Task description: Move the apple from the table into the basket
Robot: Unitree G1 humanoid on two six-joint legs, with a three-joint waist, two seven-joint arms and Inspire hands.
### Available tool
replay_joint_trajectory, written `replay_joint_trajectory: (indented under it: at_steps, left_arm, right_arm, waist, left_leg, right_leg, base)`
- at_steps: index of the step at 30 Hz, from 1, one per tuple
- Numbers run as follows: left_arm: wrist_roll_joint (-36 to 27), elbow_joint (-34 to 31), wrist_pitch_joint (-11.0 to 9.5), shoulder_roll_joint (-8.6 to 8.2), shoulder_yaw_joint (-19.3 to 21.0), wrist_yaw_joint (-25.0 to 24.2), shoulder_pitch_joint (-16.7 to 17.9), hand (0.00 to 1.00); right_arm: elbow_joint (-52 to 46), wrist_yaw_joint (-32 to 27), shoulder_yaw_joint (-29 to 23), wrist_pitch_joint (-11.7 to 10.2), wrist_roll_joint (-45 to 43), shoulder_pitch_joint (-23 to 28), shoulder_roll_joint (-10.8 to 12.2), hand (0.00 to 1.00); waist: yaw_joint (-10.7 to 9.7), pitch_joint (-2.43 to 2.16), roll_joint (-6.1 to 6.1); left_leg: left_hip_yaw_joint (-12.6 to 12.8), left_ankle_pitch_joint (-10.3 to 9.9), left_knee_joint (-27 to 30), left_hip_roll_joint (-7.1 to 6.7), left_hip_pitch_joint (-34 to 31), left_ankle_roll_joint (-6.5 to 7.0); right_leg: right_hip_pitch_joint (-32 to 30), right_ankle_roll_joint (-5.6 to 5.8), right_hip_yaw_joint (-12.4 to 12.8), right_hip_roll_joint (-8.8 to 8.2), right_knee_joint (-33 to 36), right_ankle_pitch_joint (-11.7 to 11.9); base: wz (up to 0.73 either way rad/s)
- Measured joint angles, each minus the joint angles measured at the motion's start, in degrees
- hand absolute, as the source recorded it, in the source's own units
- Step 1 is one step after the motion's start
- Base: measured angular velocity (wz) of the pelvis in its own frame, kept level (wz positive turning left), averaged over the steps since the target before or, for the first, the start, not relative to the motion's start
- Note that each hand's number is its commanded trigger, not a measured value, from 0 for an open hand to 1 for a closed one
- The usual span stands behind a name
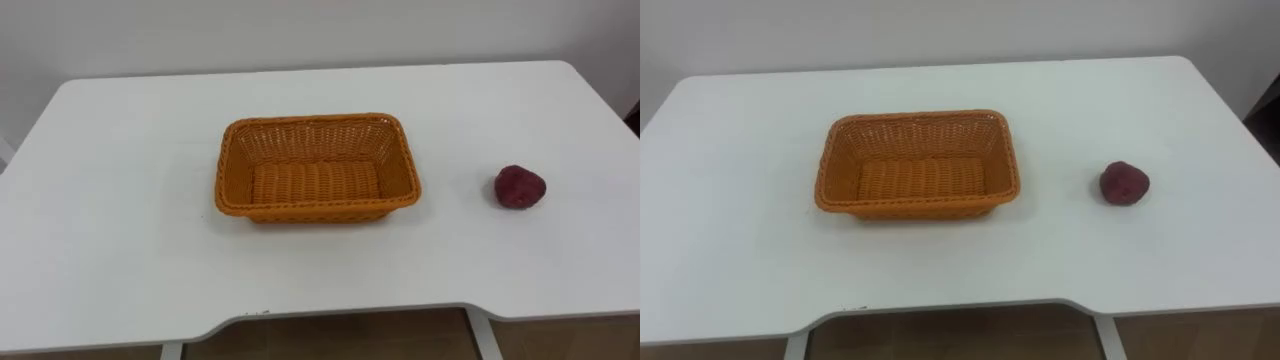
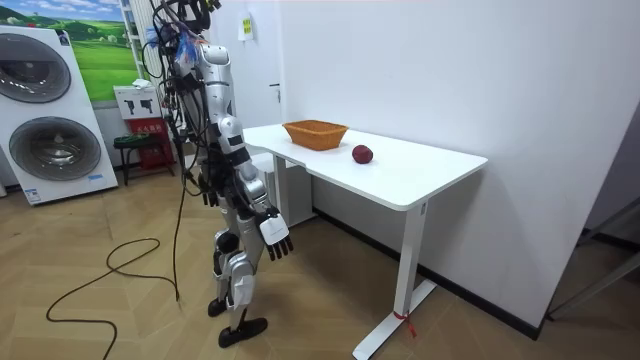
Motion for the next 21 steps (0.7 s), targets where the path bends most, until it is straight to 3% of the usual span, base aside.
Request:
replay_joint_trajectory:
  at_steps: [12, 16, 21]
  left_arm:
    - [0.0, 0.2, 0.0, -0.01, 0.0, 0.0, 0.0, 0.0]
    - [-0.3, 0.1, -0.2, 0.0, 0.0, 0.4, -0.2, 0.0]
    - [-0.2, 1.1, -2.0, 0.02, 1.3, 2.2, -0.2, 0.0]
  right_arm:
    - [0.0, -0.2, 0.0, 0.0, 0.5, 0.0, 0.0, 0.0]
    - [0.5, -0.4, 0.1, 0.0, 5.1, -0.1, 0.1, 0.0]
    - [2.0, -2.1, -3.3, 0.0, 12.1, -0.3, 1.0, 0.0]
  waist:
    - [0.0, 0.0, 0.07]
    - [0.1, -0.09, -0.1]
    - [-0.1, 0.06, -0.08]
  left_leg:
    - [0.0, 0.0, 0.0, 0.0, -0.1, 0.0]
    - [0.2, 0.0, 0.0, 0.01, 0.1, 0.01]
    - [0.8, 0.0, -0.1, 0.04, 0.8, 0.01]
  right_leg:
    - [-0.1, 0.0, 0.0, 0.01, 0.0, 0.0]
    - [0.1, 0.0, 0.2, -0.02, 0.1, 0.0]
    - [0.5, 0.0, 0.7, 0.01, 0.1, 0.0]
  base:
    - [0.0]
    - [-0.01]
    - [-0.06]
